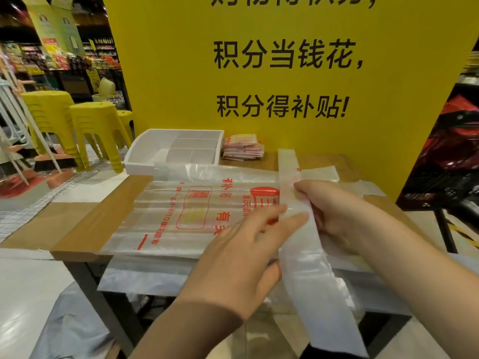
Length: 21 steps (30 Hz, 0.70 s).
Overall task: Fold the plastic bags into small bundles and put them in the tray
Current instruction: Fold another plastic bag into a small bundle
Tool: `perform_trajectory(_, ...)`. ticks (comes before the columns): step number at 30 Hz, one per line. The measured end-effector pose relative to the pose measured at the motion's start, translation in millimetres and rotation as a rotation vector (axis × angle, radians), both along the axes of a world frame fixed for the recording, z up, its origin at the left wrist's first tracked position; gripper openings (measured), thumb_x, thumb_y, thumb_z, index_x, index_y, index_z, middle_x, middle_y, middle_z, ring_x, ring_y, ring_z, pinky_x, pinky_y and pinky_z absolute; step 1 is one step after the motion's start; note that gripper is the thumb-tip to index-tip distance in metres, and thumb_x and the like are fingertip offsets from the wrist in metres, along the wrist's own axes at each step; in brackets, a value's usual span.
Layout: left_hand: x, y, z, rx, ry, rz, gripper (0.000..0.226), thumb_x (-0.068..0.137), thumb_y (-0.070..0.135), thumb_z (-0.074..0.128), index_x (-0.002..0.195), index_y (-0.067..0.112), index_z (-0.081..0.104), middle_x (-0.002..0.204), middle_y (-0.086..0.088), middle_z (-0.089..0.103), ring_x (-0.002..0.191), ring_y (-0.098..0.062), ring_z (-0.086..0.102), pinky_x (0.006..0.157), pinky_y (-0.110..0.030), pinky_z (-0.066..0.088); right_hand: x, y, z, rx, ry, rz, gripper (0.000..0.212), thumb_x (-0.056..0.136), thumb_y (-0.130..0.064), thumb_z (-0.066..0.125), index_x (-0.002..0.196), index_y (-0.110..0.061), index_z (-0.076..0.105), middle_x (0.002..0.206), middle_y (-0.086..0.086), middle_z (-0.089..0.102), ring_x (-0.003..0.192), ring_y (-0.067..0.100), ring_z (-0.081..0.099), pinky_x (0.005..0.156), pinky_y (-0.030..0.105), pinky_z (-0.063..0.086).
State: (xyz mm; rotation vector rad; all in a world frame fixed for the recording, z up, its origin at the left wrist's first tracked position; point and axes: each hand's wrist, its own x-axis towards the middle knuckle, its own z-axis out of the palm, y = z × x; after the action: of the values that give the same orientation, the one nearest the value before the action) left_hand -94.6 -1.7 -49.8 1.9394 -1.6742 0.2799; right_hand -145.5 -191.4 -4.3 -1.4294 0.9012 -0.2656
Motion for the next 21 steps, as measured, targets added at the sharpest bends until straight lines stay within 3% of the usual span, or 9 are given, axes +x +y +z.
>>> perform_trajectory(3, 2.9, -2.0, -7.6, -0.008, -0.037, 0.015, 0.051, 0.091, 0.028, 0.061, 0.134, 0.047, 0.046, 0.143, 0.023, 0.043, 0.125, -0.003, 0.046, 0.096, -0.029, 0.047, -6.4, -0.3, 0.7, -0.481, 0.207, 0.074, 0.024, 0.099, -0.034, 0.052, 0.096, -0.013, 0.064, 0.075, 0.003, 0.071, 0.051, 0.01, 0.064, 0.042, 0.019, 0.043)
perform_trajectory(5, 3.7, -2.4, -12.8, -0.021, -0.037, 0.026, 0.042, 0.091, 0.031, 0.054, 0.13, 0.045, 0.051, 0.138, 0.021, 0.05, 0.121, -0.005, 0.051, 0.092, -0.029, 0.049, -12.3, -6.0, -0.8, -0.921, 0.372, 0.123, 0.033, 0.095, -0.047, 0.054, 0.107, -0.017, 0.059, 0.095, 0.002, 0.068, 0.073, 0.014, 0.063, 0.056, 0.027, 0.046)
perform_trajectory(7, 3.9, -2.3, -17.9, -0.028, -0.024, 0.026, 0.04, 0.09, 0.031, 0.052, 0.128, 0.043, 0.057, 0.136, 0.018, 0.054, 0.119, -0.008, 0.055, 0.09, -0.03, 0.05, -25.3, -6.7, -3.3, -1.195, 0.431, 0.193, 0.046, 0.093, -0.055, 0.053, 0.127, -0.024, 0.051, 0.111, -0.001, 0.063, 0.092, 0.02, 0.062, 0.075, 0.037, 0.052)
perform_trajectory(9, 5.8, -1.1, -23.6, -0.028, 0.021, 0.021, 0.041, 0.089, 0.028, 0.057, 0.127, 0.042, 0.06, 0.137, 0.017, 0.054, 0.119, -0.009, 0.056, 0.091, -0.032, 0.051, -52.9, -0.7, -7.5, -1.275, 0.296, 0.348, 0.039, 0.094, -0.048, 0.058, 0.131, -0.038, 0.052, 0.125, -0.013, 0.054, 0.106, 0.011, 0.059, 0.091, 0.035, 0.05)
perform_trajectory(11, 7.3, -0.3, -29.1, -0.038, 0.1, 0.016, 0.043, 0.089, 0.029, 0.059, 0.13, 0.042, 0.06, 0.142, 0.019, 0.049, 0.12, -0.008, 0.055, 0.092, -0.037, 0.053, -87.6, 11.8, -15.6, -1.271, 0.102, 0.502, 0.035, 0.092, -0.034, 0.065, 0.124, -0.046, 0.058, 0.13, -0.027, 0.048, 0.119, -0.005, 0.05, 0.101, 0.019, 0.042)
perform_trajectory(14, 4.9, 0.4, -37.0, -0.064, 0.167, 0.002, 0.041, 0.092, 0.035, 0.055, 0.131, 0.044, 0.059, 0.147, 0.02, 0.043, 0.124, -0.008, 0.053, 0.094, -0.041, 0.051, -121.8, 29.1, -43.4, -1.184, -0.005, 0.56, 0.051, 0.091, -0.021, 0.066, 0.132, -0.048, 0.054, 0.14, -0.036, 0.04, 0.133, -0.014, 0.036, 0.103, 0.004, 0.03)
perform_trajectory(18, 2.2, 7.3, -44.2, -0.129, 0.131, -0.05, 0.042, 0.089, 0.021, 0.06, 0.127, 0.039, 0.063, 0.149, 0.015, 0.043, 0.13, -0.011, 0.05, 0.104, -0.037, 0.044, -126.6, 38.0, -81.7, -1.313, -0.035, 0.427, 0.05, 0.091, -0.05, 0.051, 0.141, -0.043, 0.046, 0.151, -0.028, 0.035, 0.137, -0.001, 0.04, 0.105, 0.02, 0.038)
perform_trajectory(21, 6.0, 14.0, -47.6, -0.101, 0.066, -0.129, 0.039, 0.081, 0.016, 0.069, 0.113, 0.038, 0.068, 0.142, 0.017, 0.05, 0.13, -0.008, 0.05, 0.11, -0.042, 0.038, -123.4, 39.2, -94.2, -1.372, -0.076, 0.375, 0.048, 0.093, -0.048, 0.052, 0.14, -0.039, 0.048, 0.152, -0.019, 0.039, 0.137, 0.007, 0.043, 0.109, 0.032, 0.034)
